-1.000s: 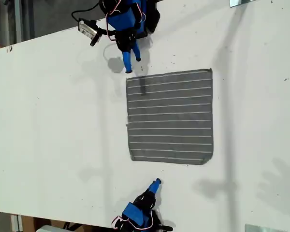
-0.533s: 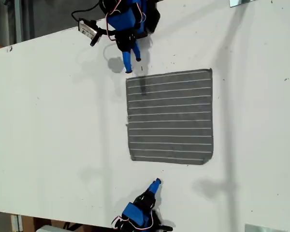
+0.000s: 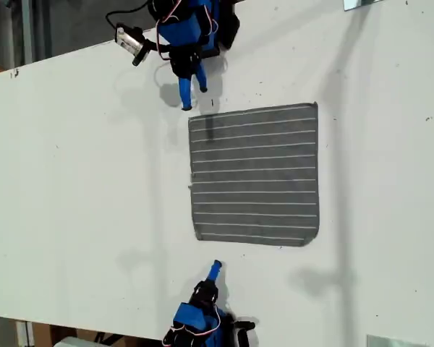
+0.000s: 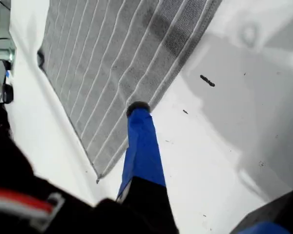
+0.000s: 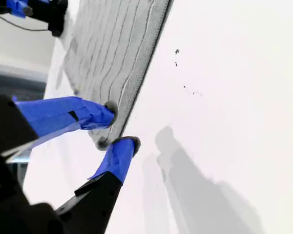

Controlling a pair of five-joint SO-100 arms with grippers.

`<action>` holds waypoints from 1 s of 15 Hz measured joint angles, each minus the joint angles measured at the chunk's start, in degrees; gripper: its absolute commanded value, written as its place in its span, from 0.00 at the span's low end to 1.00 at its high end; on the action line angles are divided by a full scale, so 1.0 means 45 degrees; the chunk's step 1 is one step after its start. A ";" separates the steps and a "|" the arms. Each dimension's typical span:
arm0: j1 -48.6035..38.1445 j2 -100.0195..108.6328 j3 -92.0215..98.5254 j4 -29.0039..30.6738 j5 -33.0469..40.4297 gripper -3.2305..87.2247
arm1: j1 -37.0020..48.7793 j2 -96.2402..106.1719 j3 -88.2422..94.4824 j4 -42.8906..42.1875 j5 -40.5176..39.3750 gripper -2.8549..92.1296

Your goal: Grasp corners of a square towel and fold twice.

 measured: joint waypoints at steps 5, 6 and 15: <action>0.1445 0.0000 0.0000 0.0117 -0.8262 0.09 | 0.0684 -0.0059 0.0723 -0.1074 -0.0059 0.61; 0.1387 0.0000 0.0000 0.0078 -0.8086 0.09 | -0.0605 -0.0078 0.0840 -0.1973 -0.0059 0.61; 0.0078 0.0000 0.0000 0.0078 -0.7617 0.04 | 0.0684 0.0039 0.1055 -0.1133 -0.1094 0.31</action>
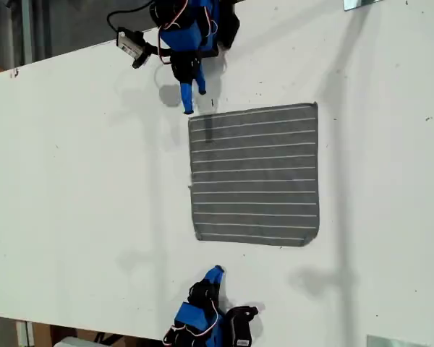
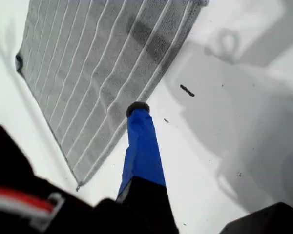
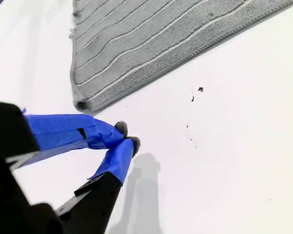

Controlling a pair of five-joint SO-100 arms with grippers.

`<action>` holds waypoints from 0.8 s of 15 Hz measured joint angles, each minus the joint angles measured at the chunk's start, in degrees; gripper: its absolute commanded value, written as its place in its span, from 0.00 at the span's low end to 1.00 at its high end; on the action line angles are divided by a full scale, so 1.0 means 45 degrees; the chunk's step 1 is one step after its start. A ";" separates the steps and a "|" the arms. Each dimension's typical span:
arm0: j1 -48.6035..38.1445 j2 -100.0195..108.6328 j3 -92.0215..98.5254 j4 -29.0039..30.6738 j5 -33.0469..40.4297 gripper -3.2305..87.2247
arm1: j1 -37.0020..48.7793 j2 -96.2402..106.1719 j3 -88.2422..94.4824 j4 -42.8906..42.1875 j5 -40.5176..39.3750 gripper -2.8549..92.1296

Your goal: Grasp corners of a square towel and fold twice.

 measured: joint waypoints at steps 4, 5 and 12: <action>0.0078 0.0000 0.0000 0.0000 0.0098 0.04 | -0.0977 0.0000 0.0078 -0.0156 0.0078 0.03; 0.0117 -0.0020 0.0000 0.0000 -0.0156 0.12 | -0.1309 0.0000 0.0078 -0.0078 0.0449 0.03; 0.0312 -0.0645 -0.0801 -0.0156 0.0352 0.16 | -0.2793 -0.5566 -0.4668 0.0332 -0.0977 0.43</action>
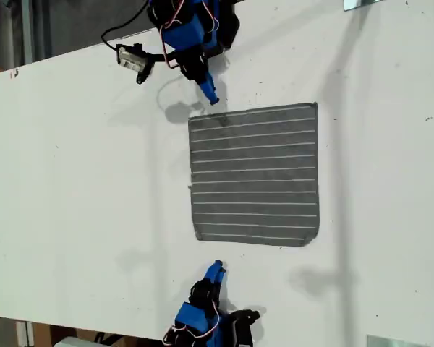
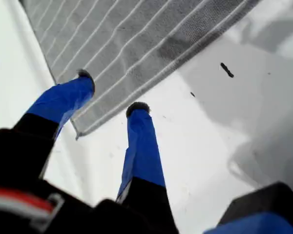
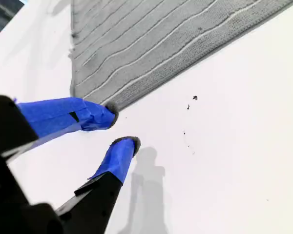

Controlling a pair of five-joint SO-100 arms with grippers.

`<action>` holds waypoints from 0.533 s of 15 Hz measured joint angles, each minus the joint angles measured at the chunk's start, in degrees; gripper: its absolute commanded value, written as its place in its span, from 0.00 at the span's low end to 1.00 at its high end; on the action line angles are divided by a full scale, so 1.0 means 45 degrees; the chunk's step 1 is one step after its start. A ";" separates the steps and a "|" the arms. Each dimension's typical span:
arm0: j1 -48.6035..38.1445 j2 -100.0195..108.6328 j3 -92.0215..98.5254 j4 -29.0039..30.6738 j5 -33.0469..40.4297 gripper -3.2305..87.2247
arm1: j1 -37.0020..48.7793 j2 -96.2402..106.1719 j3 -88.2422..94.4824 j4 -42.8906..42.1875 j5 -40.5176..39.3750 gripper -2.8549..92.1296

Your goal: Grasp corners of a square towel and fold twice.

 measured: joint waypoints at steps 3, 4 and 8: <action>0.1484 -0.5000 -0.2871 0.0000 -0.1328 0.19 | -0.3281 -1.1504 -0.7930 0.0898 0.0020 0.49; 0.2500 -0.7539 -0.4082 -0.0430 -0.1953 0.19 | -0.4727 -1.4531 -0.8750 0.0703 0.0781 0.49; 0.4434 -1.2754 -0.4805 -0.4121 -0.3105 0.19 | -0.8965 -1.8555 -1.0684 -0.0723 0.3848 0.48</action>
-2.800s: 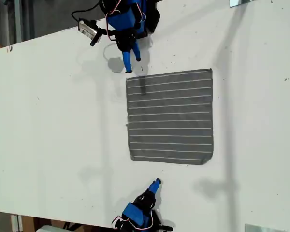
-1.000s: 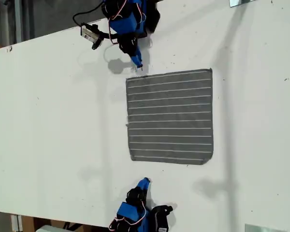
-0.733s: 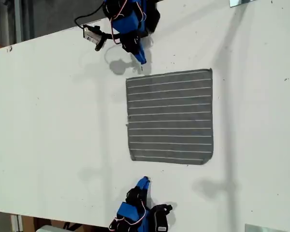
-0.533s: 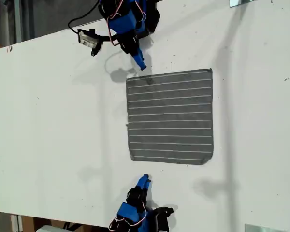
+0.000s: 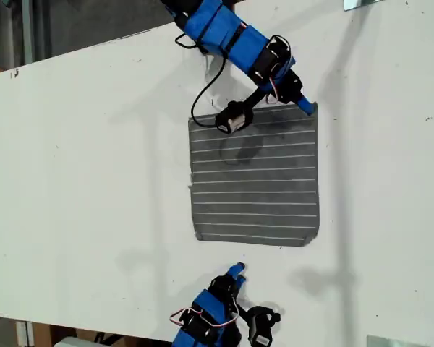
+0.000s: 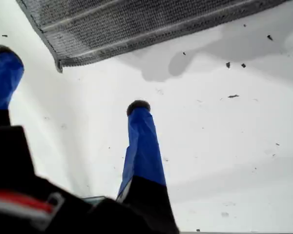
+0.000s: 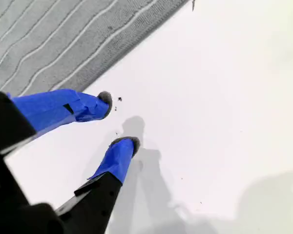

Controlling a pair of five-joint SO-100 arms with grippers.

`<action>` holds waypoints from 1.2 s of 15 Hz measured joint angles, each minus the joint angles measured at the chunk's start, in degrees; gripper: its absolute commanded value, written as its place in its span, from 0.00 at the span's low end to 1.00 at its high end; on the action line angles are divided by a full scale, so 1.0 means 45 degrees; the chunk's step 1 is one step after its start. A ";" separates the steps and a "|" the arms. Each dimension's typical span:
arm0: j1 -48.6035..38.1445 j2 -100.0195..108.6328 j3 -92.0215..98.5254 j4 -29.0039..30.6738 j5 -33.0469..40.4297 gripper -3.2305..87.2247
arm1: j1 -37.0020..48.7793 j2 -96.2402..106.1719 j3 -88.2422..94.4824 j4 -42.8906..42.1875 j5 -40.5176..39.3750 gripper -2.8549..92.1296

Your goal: Grasp corners of a square towel and fold twice.

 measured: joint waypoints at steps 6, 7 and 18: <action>0.0371 -0.1738 -0.0313 -0.1582 0.0039 0.19 | 0.0293 -0.4453 -0.3320 -0.1680 -0.0898 0.46; 0.0449 -0.1758 -0.0313 -0.1660 0.0039 0.19 | 0.0469 -0.4609 -0.3418 -0.1680 -0.1230 0.34; 0.0957 -0.3457 -0.0352 -0.2891 -0.0352 0.18 | 0.2500 -0.5762 -0.5469 -0.1660 -0.3066 0.03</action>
